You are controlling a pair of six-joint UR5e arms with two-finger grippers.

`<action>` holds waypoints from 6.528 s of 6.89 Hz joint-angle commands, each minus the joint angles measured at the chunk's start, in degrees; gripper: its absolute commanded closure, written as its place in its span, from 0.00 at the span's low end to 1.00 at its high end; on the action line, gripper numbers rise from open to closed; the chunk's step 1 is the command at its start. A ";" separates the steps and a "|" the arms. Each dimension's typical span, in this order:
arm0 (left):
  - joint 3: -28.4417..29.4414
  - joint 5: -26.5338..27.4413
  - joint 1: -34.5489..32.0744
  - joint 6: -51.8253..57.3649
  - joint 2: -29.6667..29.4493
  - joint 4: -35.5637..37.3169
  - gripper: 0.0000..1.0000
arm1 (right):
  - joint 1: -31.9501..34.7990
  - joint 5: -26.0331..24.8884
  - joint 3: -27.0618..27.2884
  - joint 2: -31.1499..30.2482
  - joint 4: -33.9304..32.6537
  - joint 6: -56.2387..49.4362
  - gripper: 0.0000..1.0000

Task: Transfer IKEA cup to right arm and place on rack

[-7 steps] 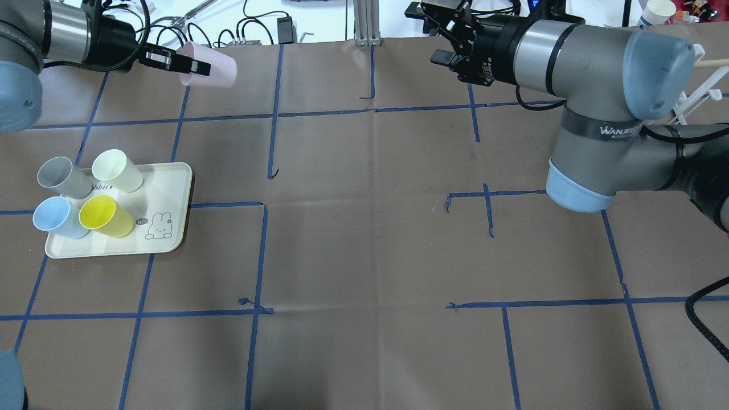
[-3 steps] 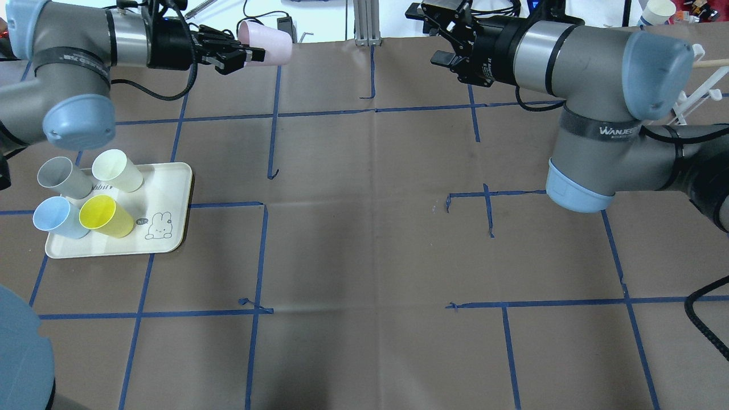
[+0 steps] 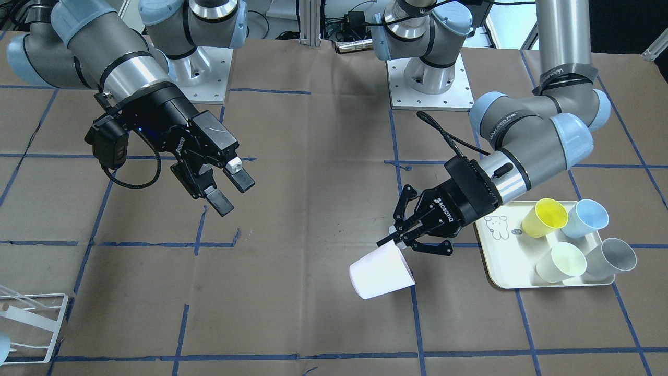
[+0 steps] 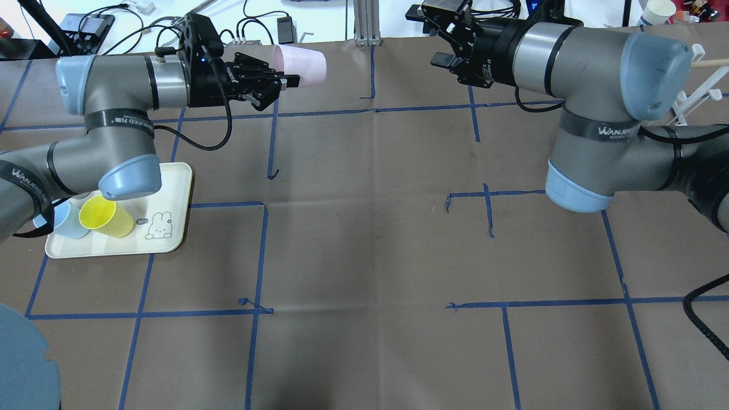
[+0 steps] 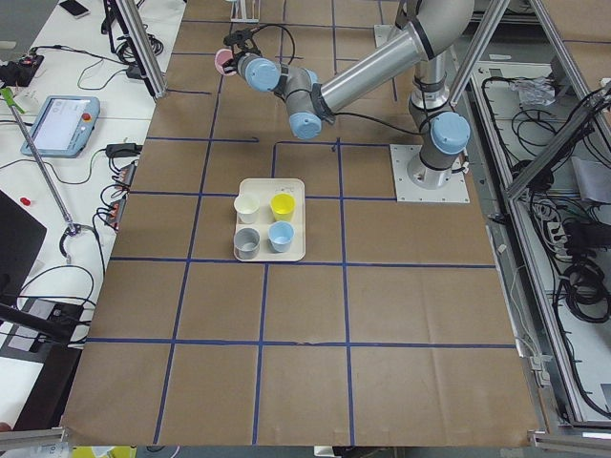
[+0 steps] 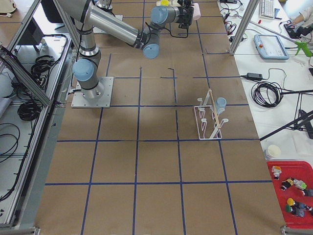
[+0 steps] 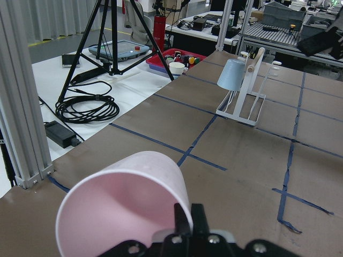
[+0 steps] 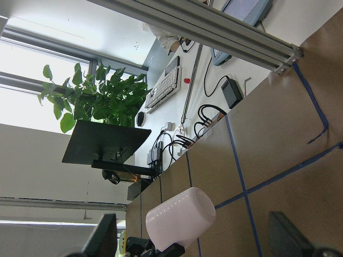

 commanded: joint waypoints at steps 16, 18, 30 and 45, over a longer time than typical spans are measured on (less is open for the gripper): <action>-8.44 -11.61 -4.82 -36.14 -1.07 37.91 1.00 | 13.70 -26.37 6.36 10.52 -32.46 44.34 0.00; -8.36 -11.43 -4.82 -36.23 -1.08 37.92 1.00 | 14.06 -26.37 7.68 10.27 -32.55 44.34 0.00; -8.09 -11.43 -4.82 -37.46 -0.99 37.92 1.00 | 17.75 -26.54 0.30 13.51 -30.88 45.22 0.00; -7.92 -3.90 -3.69 -45.63 1.99 33.47 0.01 | 17.06 -25.40 -0.48 14.57 -30.96 43.04 0.53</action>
